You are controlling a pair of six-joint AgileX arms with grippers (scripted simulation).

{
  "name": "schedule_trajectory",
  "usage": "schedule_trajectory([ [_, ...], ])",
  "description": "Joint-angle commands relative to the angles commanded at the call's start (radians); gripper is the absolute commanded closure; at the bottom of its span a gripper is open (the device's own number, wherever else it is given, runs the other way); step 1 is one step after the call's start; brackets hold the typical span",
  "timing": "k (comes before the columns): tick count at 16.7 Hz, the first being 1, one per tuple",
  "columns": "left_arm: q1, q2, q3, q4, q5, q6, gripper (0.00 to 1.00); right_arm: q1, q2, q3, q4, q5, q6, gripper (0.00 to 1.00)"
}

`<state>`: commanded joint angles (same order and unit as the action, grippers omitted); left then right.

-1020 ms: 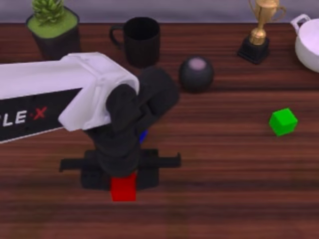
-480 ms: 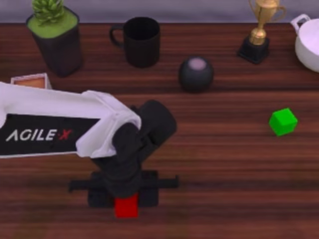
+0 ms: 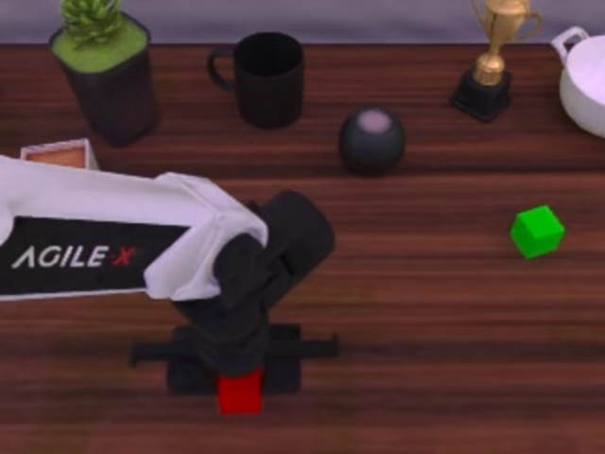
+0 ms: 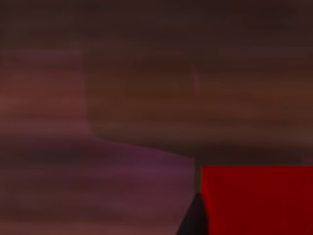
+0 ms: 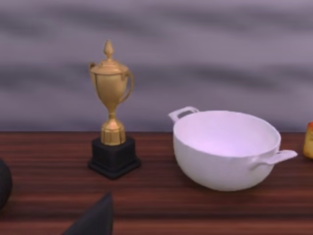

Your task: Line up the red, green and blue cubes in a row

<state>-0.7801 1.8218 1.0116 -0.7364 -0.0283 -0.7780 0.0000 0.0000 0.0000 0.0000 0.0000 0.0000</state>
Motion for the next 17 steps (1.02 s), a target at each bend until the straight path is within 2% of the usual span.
schedule_trajectory([
  [8, 0.000, 0.000, 0.000, 0.000, 0.000, 0.000, 0.02, 0.000, 0.000, 0.000, 0.000, 0.000, 0.000, 0.00],
  [17, 0.000, -0.001, 0.000, 0.000, 0.000, 0.000, 0.00, 0.000, 0.000, 0.000, 0.000, 0.000, 0.000, 0.00],
])
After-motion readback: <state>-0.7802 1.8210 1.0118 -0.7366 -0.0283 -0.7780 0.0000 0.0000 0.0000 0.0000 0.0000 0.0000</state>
